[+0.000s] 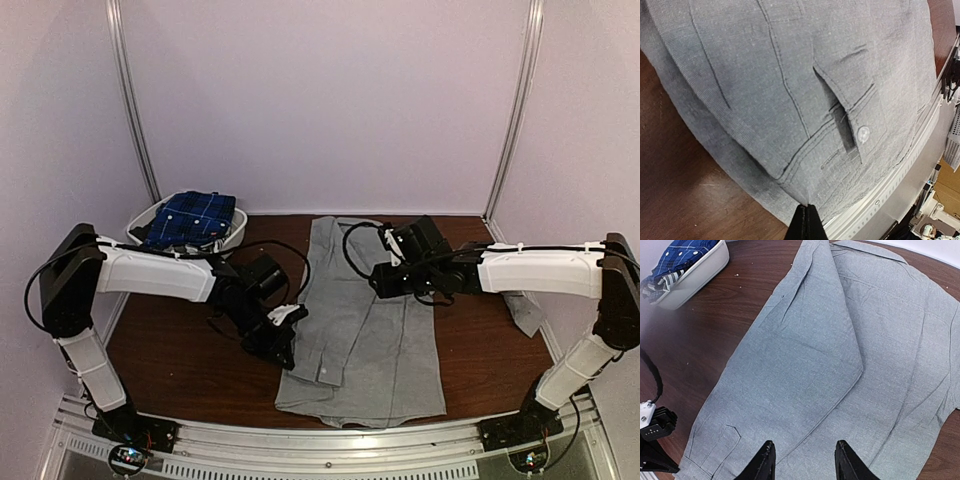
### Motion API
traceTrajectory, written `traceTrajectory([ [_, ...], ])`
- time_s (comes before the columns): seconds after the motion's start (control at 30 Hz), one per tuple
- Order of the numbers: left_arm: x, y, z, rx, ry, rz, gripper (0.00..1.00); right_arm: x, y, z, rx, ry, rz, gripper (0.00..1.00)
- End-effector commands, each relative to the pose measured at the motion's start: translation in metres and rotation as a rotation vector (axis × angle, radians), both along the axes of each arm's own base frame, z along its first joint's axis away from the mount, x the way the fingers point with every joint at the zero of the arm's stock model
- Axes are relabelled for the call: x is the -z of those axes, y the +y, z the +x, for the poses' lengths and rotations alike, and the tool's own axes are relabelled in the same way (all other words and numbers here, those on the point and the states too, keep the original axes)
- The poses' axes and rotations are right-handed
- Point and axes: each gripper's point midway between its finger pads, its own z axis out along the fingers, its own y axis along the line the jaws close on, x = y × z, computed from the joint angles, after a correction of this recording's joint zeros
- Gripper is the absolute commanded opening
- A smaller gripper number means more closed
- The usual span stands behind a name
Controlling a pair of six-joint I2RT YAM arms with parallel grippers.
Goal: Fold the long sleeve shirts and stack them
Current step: Fold the sleeve of the 1/3-folded shirt.
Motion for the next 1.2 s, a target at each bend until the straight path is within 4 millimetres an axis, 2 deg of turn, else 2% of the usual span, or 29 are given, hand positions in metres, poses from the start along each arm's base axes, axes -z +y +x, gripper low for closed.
traceTrajectory([
  [0.0, -0.006, 0.005, -0.008, 0.012, -0.005, 0.004, 0.00, 0.006, -0.006, 0.001, 0.012, 0.003, -0.017, 0.42],
  [0.2, -0.004, 0.009, -0.002, -0.021, -0.042, 0.024, 0.00, 0.007, -0.006, 0.011, 0.021, -0.001, 0.014, 0.42],
  [0.37, -0.003, 0.008, -0.011, -0.020, -0.019, 0.001, 0.00, 0.008, -0.006, 0.029, 0.032, 0.002, 0.032, 0.42],
  [0.6, 0.002, 0.009, -0.012, -0.027, -0.015, -0.002, 0.00, 0.012, 0.014, 0.036, -0.014, 0.026, 0.080, 0.43],
  [0.8, 0.002, 0.003, -0.009, -0.043, -0.022, -0.025, 0.00, 0.004, 0.038, 0.058, -0.026, 0.001, 0.125, 0.43],
  [0.97, 0.001, 0.000, -0.009, -0.041, -0.022, -0.031, 0.00, 0.008, 0.060, 0.081, -0.044, -0.010, 0.125, 0.42],
  [1.17, 0.004, -0.001, -0.017, -0.016, 0.000, -0.034, 0.00, 0.017, 0.076, 0.104, -0.048, -0.007, 0.131, 0.42],
])
